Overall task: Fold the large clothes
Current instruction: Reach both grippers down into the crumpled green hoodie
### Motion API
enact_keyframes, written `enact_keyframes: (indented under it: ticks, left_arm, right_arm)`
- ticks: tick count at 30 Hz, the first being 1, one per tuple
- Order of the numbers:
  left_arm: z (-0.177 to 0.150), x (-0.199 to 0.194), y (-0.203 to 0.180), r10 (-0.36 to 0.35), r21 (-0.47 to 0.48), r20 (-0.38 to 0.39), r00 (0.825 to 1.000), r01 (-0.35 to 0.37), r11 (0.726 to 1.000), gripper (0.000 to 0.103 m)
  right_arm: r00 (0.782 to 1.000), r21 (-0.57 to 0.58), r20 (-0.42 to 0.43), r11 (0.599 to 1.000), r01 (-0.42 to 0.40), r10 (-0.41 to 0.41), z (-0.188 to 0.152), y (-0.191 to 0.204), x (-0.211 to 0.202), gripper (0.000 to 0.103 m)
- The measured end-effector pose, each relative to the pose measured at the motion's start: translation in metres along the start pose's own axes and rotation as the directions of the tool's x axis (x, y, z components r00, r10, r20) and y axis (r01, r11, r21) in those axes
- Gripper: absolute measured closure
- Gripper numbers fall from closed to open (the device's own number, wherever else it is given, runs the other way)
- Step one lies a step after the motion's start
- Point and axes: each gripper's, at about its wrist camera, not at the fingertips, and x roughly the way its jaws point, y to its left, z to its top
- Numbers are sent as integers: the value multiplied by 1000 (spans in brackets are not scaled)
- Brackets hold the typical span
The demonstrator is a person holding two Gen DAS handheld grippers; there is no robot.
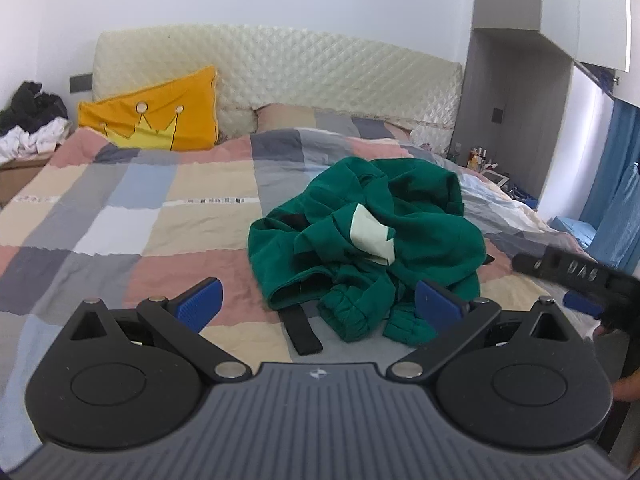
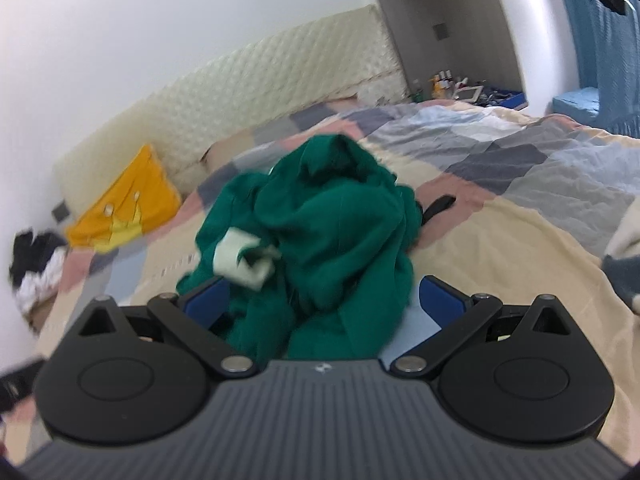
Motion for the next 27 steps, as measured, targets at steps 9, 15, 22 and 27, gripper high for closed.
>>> enact_keyframes:
  ticks: [9,15,22,27]
  left_arm:
    - [19,85,-1,-29,-57,-43,999,27,998,0]
    - [31,159,-1,-68,-161,-68,995,57,985,1]
    - [43,247,-18,-136,-171,-69,988,122,978,1]
    - [52,301,-42,-113,-74,-108,988,105,992,1]
  right_arm:
    - [999,124,-31,992,36,-33,36,-22,85,0]
    - [995,254,-85,964,77,-57,49,-34,148,0]
    - [991,330,-123,939,95,-57,36,-55,195,0]
    - [987,358,-119,923,141,-105,29,-63,209,0]
